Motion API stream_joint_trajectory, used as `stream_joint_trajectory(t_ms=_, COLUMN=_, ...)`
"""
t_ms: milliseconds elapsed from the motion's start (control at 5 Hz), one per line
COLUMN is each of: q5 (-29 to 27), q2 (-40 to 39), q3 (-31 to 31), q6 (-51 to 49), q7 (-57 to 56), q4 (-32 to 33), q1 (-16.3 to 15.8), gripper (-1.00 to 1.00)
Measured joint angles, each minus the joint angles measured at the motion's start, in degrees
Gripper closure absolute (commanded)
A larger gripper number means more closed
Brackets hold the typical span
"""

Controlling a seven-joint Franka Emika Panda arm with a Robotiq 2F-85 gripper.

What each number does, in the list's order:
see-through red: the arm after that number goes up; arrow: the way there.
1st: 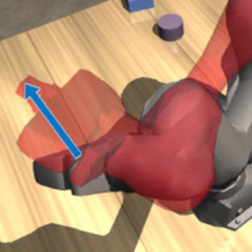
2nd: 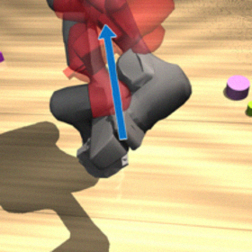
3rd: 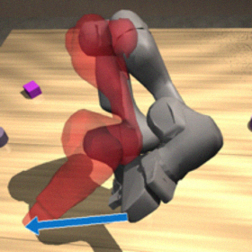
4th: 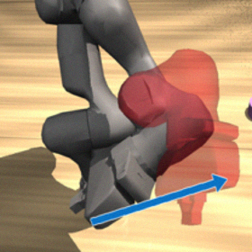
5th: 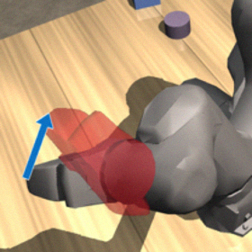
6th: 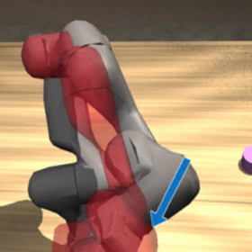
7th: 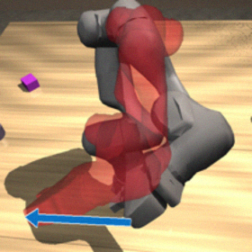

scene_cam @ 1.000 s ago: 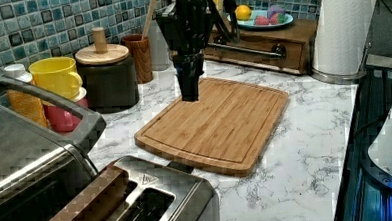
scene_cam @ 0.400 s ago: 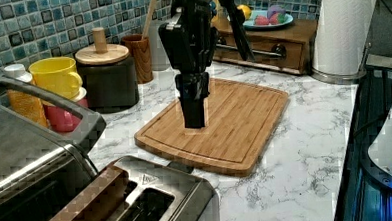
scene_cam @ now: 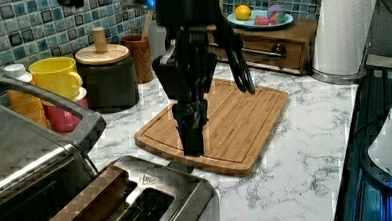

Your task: Turn on the toaster.

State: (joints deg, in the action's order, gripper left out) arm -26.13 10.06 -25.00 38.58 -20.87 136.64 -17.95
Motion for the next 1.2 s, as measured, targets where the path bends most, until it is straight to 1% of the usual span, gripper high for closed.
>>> stream_joint_trajectory(t_ms=200, q5=0.62, q2=-1.88, q3=-1.68, q6=1.34, q7=2.39, q4=0.0, q1=0.69, gripper=1.0)
stream_joint_trajectory(t_ms=400, q5=0.69, q2=-3.35, q3=-2.08, q6=3.36, q7=3.37, q4=0.11, q1=1.18, gripper=1.0)
stream_joint_trajectory(t_ms=600, q5=4.57, q2=-3.29, q3=-2.08, q6=3.36, q7=3.37, q4=0.11, q1=2.31, gripper=1.0)
stream_joint_trajectory(t_ms=800, q5=5.58, q2=-3.17, q3=-2.08, q6=3.36, q7=3.41, q4=0.11, q1=3.73, gripper=1.0)
stream_joint_trajectory(t_ms=1000, q5=5.46, q2=-3.88, q3=-1.52, q6=3.33, q7=3.43, q4=-0.22, q1=4.15, gripper=1.0)
stream_joint_trajectory(t_ms=1200, q5=3.87, q2=-5.05, q3=-1.51, q6=2.94, q7=3.4, q4=-0.78, q1=4.01, gripper=1.0)
